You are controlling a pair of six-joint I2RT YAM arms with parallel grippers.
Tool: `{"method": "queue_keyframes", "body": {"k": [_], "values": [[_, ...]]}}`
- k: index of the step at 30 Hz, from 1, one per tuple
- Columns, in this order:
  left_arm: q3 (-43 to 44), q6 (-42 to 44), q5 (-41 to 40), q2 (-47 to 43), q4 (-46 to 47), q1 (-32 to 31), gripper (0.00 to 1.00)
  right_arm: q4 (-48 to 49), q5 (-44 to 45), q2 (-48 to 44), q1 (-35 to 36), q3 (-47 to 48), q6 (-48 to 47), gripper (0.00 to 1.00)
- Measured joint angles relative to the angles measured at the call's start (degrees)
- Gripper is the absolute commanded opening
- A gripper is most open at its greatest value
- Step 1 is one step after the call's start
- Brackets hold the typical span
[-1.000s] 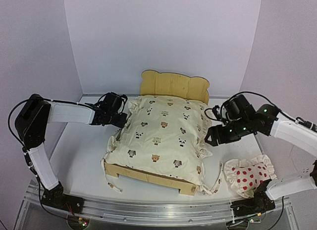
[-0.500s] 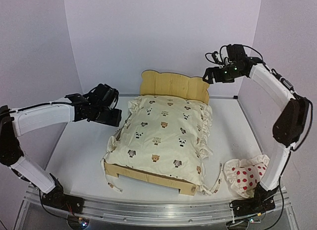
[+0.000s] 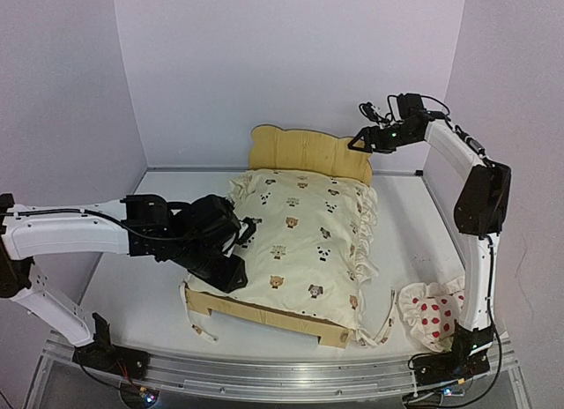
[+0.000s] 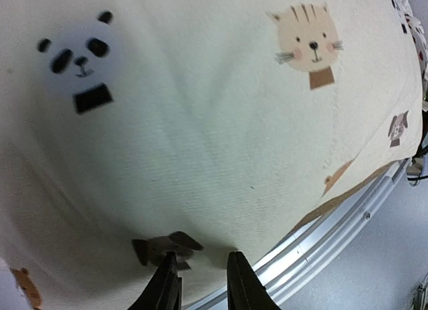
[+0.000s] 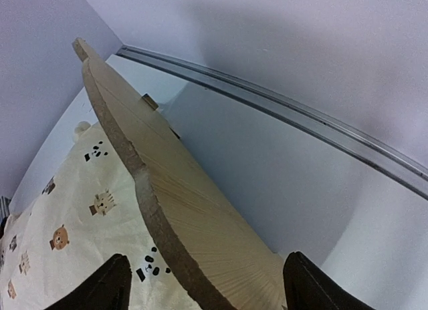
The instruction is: Set up the pet bed
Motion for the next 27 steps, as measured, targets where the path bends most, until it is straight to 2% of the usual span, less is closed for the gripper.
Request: {"method": "queue_keyframes", "body": {"k": [4,10,14,18,20,27], "values": [[-2.3,-0.1,3.2,1.5,1.4,-1.3,0.26,0.0,-1.4,0.3,-0.3,0.1,-0.7,0.55],[-4.8,0.0,3.5,5.1,5.7,-1.0,0.28,1.6,-1.5,0.3,-0.8,-1.4,-3.1,0.30],[-5.7,-0.3,2.7,5.3,7.0,-1.0,0.35,5.5,-2.5,-1.6,-0.9,-5.9,-7.9,0.19],[-5.7,-0.7,-0.1,5.3,5.7,-1.1,0.37,8.1,-1.9,-5.4,-0.4,-12.0,-8.4,0.04],[-5.3,-1.0,-2.0,5.6,4.2,-1.2,0.39,9.3,-1.5,-7.3,-0.3,-15.1,-8.4,0.00],[-3.1,-2.1,-7.9,7.6,-0.3,0.7,0.44,12.4,2.4,-13.8,-0.2,-24.4,-8.4,0.00]]}}
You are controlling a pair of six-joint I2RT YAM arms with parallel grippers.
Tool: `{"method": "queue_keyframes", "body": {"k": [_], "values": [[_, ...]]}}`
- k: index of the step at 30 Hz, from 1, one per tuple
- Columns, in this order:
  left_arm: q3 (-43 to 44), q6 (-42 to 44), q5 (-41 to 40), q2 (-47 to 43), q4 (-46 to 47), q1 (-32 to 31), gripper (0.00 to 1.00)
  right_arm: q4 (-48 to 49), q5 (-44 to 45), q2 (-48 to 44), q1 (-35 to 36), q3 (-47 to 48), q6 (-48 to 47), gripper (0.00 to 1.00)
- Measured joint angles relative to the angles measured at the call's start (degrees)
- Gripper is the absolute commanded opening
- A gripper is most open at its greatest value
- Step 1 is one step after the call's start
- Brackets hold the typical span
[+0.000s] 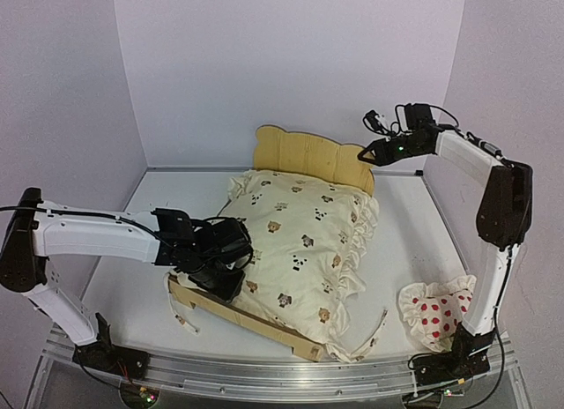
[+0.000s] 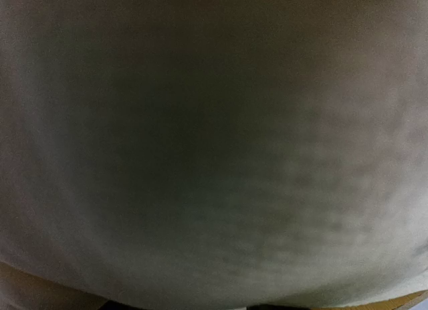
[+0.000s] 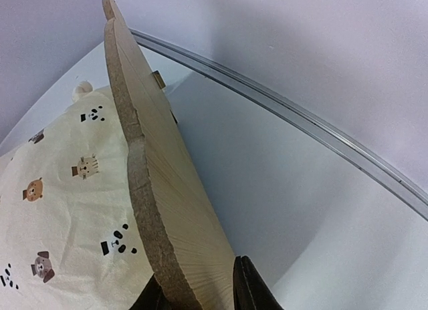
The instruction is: Set up the pet bed
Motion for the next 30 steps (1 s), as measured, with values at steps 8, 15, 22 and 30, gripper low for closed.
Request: {"method": "queue_keyframes", "body": {"k": [8,15,22,30], "values": [[7.0,0.1,-6.5,0.0,-5.8,4.4,0.49,1.5,6.3,-4.9,-0.2,-6.1,0.0,0.00],[9.3,-3.5,-14.2,-3.1,-9.8,6.1,0.47,2.5,10.5,-11.6,-2.3,-14.2,1.9,0.00],[6.1,-10.1,-17.7,-8.8,-13.6,6.4,0.42,3.3,15.1,-21.5,-2.7,-25.2,4.8,0.00],[-0.2,-16.1,-17.8,-11.4,-16.8,6.4,0.32,4.1,18.8,-34.2,-2.9,-37.8,11.2,0.00]]}}
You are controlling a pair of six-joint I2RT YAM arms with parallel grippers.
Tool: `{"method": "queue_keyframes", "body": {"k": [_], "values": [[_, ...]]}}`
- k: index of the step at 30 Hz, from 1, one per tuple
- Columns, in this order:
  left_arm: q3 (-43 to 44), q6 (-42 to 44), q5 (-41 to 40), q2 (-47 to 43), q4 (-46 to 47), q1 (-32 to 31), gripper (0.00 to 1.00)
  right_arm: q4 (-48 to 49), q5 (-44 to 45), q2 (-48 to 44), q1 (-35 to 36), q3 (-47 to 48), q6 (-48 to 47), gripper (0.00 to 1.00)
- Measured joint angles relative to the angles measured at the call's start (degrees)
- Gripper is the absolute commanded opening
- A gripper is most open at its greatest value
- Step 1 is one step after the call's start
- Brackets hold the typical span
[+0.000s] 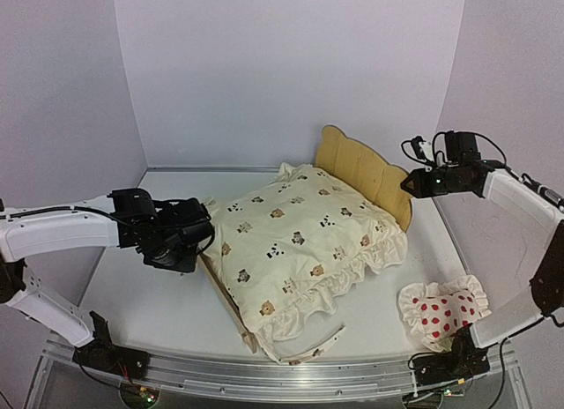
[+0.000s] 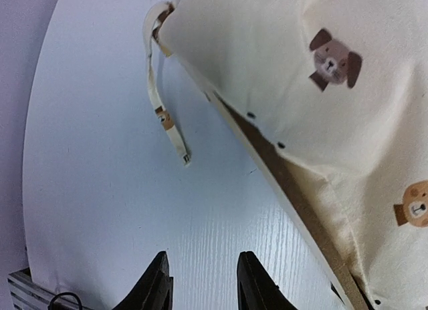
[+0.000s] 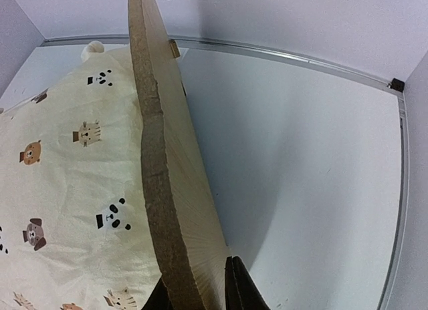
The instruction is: Set up the pet bed
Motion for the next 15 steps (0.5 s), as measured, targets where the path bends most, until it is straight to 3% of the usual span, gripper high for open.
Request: {"method": "queue_keyframes", "body": {"k": [7,15], "values": [[-7.1,-3.3,0.9,-2.6,0.5,0.0,0.30,-3.0,1.5,-10.0,0.0,-7.2,5.4,0.00],[-11.9,-2.1,4.2,-0.4,8.7,1.4,0.27,-2.3,-0.3,-14.6,-0.4,-11.3,9.0,0.00]]}}
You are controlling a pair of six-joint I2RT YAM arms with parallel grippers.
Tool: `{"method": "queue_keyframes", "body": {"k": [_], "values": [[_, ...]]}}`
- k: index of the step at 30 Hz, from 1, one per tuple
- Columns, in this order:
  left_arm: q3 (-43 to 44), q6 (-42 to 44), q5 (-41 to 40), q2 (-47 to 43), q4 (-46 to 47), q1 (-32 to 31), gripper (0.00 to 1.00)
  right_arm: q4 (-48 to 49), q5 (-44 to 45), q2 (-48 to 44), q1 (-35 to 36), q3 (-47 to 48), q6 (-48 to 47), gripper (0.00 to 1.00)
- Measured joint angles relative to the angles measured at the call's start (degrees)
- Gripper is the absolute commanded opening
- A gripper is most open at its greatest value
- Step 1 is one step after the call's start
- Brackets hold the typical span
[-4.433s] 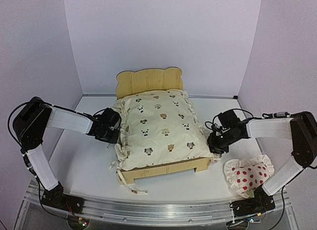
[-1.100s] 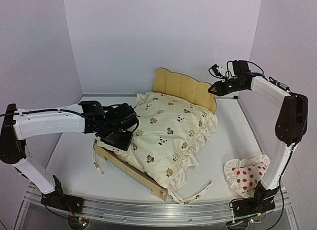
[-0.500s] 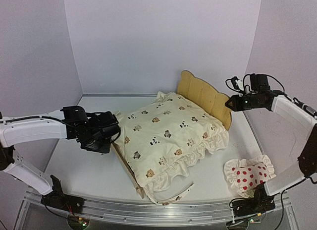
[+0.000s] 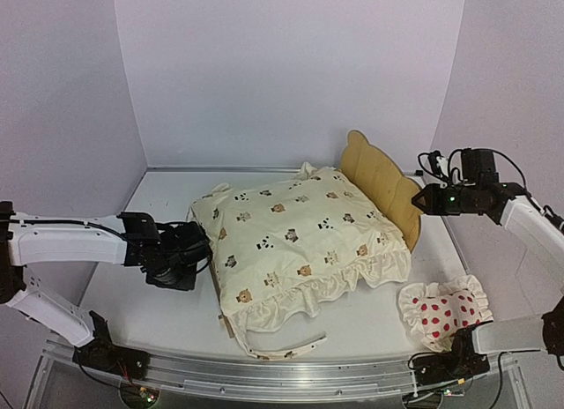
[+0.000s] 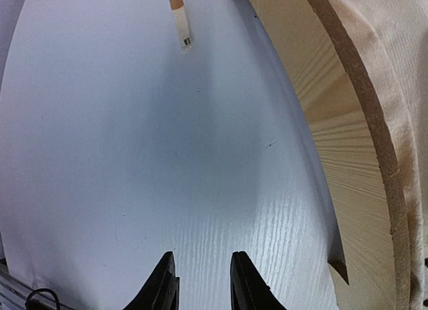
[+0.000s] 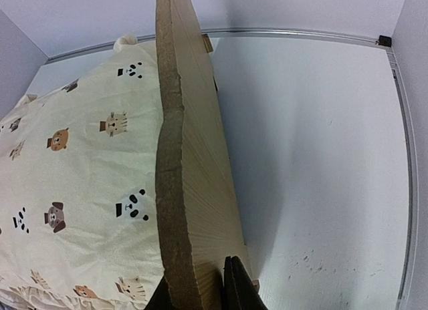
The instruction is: Set up the pet bed
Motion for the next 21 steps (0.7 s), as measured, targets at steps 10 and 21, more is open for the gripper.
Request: {"method": "queue_keyframes", "body": {"k": [10,21], "values": [[0.5,8.4,5.5,12.0,14.1,7.3,0.28,-0.7,0.5,-4.1,1.0,-2.6,4.3,0.00],[10.3,18.4,9.1,22.0,19.6,19.8,0.27,-1.7,13.7,-7.0,10.1,-3.9,11.3,0.00]]}}
